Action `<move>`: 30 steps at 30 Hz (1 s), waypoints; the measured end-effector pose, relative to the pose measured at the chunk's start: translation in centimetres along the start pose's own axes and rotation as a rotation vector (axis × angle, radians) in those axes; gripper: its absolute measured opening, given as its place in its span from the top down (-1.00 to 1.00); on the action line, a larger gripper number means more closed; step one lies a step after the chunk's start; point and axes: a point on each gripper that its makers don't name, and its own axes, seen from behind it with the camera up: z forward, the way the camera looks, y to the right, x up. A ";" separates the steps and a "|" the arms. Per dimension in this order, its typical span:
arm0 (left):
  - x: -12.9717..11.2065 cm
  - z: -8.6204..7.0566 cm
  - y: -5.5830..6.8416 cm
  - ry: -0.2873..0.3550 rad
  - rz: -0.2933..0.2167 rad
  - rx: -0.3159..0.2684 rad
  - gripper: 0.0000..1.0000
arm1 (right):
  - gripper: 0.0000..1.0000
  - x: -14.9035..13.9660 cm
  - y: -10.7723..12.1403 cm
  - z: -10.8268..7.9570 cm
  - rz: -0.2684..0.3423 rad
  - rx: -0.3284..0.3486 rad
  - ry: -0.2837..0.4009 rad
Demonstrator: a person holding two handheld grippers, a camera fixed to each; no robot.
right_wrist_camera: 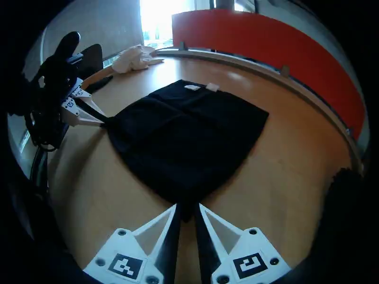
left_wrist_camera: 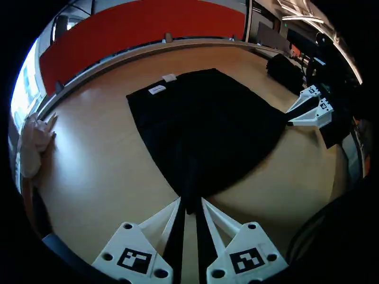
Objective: Fold towel
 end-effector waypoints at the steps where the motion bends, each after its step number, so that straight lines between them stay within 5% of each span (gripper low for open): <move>1: 0.0 -0.1 0.1 0.001 -0.009 -0.003 0.71 | 0.62 0.1 0.0 -0.1 0.000 0.000 0.003; 12: 1.9 -2.2 0.6 0.031 -0.057 -0.003 0.72 | 0.65 2.6 0.3 -2.1 0.008 -0.009 0.046; 30: 6.1 -9.1 1.5 0.074 -0.091 0.002 0.72 | 0.65 7.9 -0.6 -8.8 -0.009 -0.006 0.131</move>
